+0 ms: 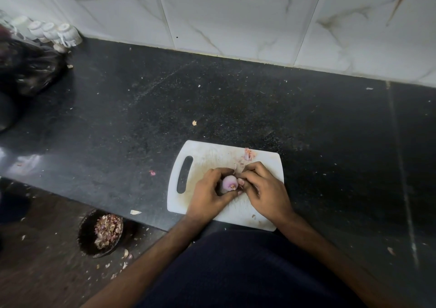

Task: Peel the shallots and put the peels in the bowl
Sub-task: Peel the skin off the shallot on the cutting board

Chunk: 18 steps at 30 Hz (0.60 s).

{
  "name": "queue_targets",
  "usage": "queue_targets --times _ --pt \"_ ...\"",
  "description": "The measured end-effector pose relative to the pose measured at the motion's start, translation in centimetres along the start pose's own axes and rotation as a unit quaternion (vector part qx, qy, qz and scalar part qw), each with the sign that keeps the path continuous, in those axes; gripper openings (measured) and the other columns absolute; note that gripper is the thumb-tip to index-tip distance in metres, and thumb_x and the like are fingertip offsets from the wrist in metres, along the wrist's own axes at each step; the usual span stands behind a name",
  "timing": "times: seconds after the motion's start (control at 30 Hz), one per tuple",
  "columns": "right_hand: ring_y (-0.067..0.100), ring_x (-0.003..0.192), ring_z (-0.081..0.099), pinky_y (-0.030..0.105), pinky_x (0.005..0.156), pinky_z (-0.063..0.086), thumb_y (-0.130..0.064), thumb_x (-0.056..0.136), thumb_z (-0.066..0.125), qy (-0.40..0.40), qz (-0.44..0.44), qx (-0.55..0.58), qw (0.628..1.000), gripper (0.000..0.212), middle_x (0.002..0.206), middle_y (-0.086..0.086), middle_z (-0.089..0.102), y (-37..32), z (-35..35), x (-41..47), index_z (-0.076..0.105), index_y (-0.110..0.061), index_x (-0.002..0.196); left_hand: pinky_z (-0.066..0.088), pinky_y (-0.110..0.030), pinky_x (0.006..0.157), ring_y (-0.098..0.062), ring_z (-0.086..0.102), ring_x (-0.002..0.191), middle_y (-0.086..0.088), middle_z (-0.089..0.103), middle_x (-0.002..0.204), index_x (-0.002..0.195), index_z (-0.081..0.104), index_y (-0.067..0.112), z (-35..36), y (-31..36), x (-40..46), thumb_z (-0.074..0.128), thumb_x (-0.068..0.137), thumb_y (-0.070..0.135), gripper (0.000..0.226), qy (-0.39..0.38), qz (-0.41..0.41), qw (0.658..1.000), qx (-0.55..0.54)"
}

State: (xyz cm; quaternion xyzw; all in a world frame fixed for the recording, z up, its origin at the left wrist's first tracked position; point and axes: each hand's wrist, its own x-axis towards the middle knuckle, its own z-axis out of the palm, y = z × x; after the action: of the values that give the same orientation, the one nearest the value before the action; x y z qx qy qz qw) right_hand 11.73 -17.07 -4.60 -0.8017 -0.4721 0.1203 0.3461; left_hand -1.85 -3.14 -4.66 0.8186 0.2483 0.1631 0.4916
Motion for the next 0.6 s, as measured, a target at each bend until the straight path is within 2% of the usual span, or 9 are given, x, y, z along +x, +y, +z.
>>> queue_targets --times 0.13,0.2,0.3,0.4,0.5,0.6 --pt "0.004 0.094 0.059 0.038 0.068 0.057 -0.039 0.103 0.051 0.006 0.003 -0.007 1.0 0.02 0.113 -0.017 0.053 0.0 0.1 -0.1 0.064 -0.029 0.114 0.056 -0.03 0.088 -0.007 0.063 0.105 0.018 0.066 0.109 0.112 0.07 0.026 0.2 0.3 0.1 0.087 0.081 0.037 0.037 -0.002 0.032 0.999 0.031" --pt "0.004 0.096 0.06 0.038 0.068 0.057 -0.045 0.103 0.046 0.006 0.0 0.002 1.0 0.026 0.113 -0.017 0.054 -0.2 -0.1 -0.1 0.062 -0.027 0.114 0.056 -0.033 0.09 -0.008 0.064 0.107 0.013 0.064 0.112 0.115 0.071 0.024 0.3 0.2 0.3 0.084 0.084 0.038 0.036 -0.006 0.036 0.999 0.038" --pt "0.004 0.095 0.061 0.035 0.067 0.056 -0.055 0.099 0.05 0.002 -0.015 0.015 1.0 0.03 0.111 -0.018 0.055 -0.5 -0.4 -0.2 0.056 -0.029 0.113 0.056 -0.034 0.089 -0.008 0.063 0.106 0.009 0.062 0.114 0.12 0.07 0.021 0.4 -0.3 0.4 0.081 0.088 0.038 0.038 -0.012 0.038 0.998 0.057" --pt "0.007 0.098 0.06 0.036 0.067 0.055 -0.05 0.097 0.054 -0.004 -0.02 -0.017 1.0 0.022 0.107 -0.018 0.057 -0.6 -0.2 -0.2 0.055 -0.031 0.107 0.054 -0.029 0.09 -0.009 0.059 0.107 0.006 0.058 0.116 0.126 0.068 0.019 0.5 -0.5 0.4 0.074 0.09 0.043 0.044 -0.032 0.056 0.994 0.086" --pt "0.007 0.096 0.058 0.038 0.071 0.055 -0.037 0.099 0.059 0.009 0.007 -0.005 1.0 0.011 0.103 -0.018 0.059 -0.3 0.2 -0.2 0.057 -0.028 0.104 0.047 -0.02 0.096 -0.009 0.053 0.112 0.001 0.055 0.121 0.137 0.063 0.017 0.5 -0.6 0.6 0.069 0.092 0.05 0.056 -0.061 0.084 0.985 0.135" --pt "0.004 0.094 0.056 0.034 0.072 0.053 -0.034 0.099 0.059 0.016 0.032 0.012 0.999 0.008 0.099 -0.021 0.057 0.0 0.2 -0.1 0.059 -0.027 0.102 0.043 -0.025 0.091 -0.012 0.051 0.106 0.001 0.055 0.118 0.135 0.061 0.018 0.8 -0.8 0.7 0.066 0.096 0.05 0.051 -0.049 0.118 0.971 0.2"
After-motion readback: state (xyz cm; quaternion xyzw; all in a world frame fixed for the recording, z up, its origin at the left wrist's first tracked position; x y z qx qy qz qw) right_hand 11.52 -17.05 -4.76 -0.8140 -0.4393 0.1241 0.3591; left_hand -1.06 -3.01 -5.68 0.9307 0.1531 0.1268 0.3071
